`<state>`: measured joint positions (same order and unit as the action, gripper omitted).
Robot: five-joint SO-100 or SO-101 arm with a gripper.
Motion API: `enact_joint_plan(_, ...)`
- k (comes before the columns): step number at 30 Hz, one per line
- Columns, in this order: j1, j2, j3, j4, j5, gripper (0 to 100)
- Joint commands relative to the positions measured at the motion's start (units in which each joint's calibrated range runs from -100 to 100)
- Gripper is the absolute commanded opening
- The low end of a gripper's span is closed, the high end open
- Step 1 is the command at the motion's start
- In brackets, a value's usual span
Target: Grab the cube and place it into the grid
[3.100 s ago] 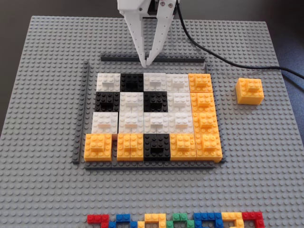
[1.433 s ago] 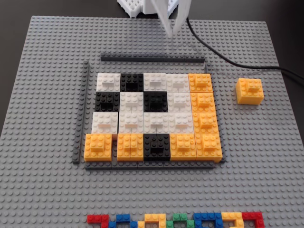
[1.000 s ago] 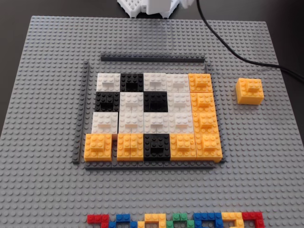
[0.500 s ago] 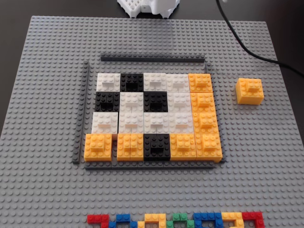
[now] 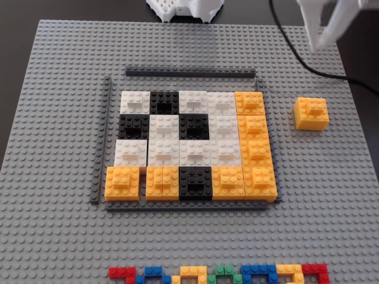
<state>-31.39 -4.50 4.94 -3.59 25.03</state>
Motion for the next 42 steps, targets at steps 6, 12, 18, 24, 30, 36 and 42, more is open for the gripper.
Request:
enact_joint_plan(6,0.3,8.7,-7.6,-1.7,0.5,14)
enact_joint_plan(12,1.7,13.0,-7.9,-2.7,1.5,25)
enact_joint_plan(18,2.8,16.4,-8.0,-3.6,1.8,25)
enact_joint_plan(24,2.5,17.0,-9.2,-3.8,1.7,25)
enact_joint_plan(30,1.5,17.3,-10.6,-3.4,1.4,24)
enact_joint_plan(36,1.3,18.5,-10.4,-3.6,1.2,24)
enact_joint_plan(42,1.2,18.7,-9.7,-4.1,1.2,24)
